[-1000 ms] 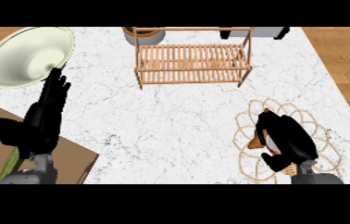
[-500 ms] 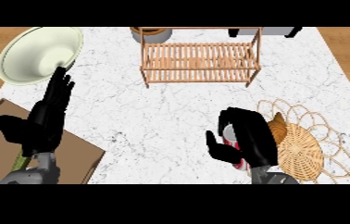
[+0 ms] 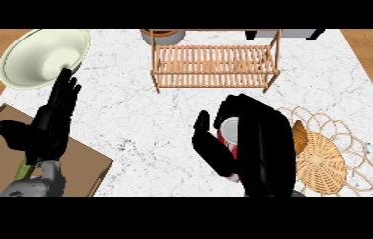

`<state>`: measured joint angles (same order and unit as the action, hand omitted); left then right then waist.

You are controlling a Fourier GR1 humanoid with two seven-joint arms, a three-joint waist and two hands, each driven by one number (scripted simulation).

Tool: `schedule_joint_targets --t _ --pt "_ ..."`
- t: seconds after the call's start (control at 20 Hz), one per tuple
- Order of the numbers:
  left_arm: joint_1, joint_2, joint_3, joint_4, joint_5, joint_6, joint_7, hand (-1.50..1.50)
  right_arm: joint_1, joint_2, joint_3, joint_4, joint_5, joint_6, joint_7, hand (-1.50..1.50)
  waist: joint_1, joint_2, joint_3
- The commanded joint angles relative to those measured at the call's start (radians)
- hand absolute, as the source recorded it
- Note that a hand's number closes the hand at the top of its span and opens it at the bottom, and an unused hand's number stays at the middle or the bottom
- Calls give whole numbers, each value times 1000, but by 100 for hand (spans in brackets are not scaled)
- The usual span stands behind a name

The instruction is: Pick the can from the placemat and place it in the tiered shelf

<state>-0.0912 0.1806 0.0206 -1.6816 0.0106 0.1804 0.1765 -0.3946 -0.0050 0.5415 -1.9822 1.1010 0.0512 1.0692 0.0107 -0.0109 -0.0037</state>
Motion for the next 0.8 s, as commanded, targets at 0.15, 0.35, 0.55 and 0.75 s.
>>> schedule_joint_targets --t 0.15,0.35,0.55,0.75 --pt "-11 5 19 22 3 -9 -16 0 -286 5 11 45 3 38 339 150 2 9 2" --pt "2 -12 -7 -11 -3 -8 10 0 -371 4 -99 187 -15 -4 268 150 6 11 3" --pt "15 3 6 -33 -1 -17 19 0 -417 5 -194 275 -33 -58 205 150 9 11 3" --pt "17 -38 -7 13 -19 1 -46 0 -402 5 -243 428 -20 -179 79 150 4 14 3"
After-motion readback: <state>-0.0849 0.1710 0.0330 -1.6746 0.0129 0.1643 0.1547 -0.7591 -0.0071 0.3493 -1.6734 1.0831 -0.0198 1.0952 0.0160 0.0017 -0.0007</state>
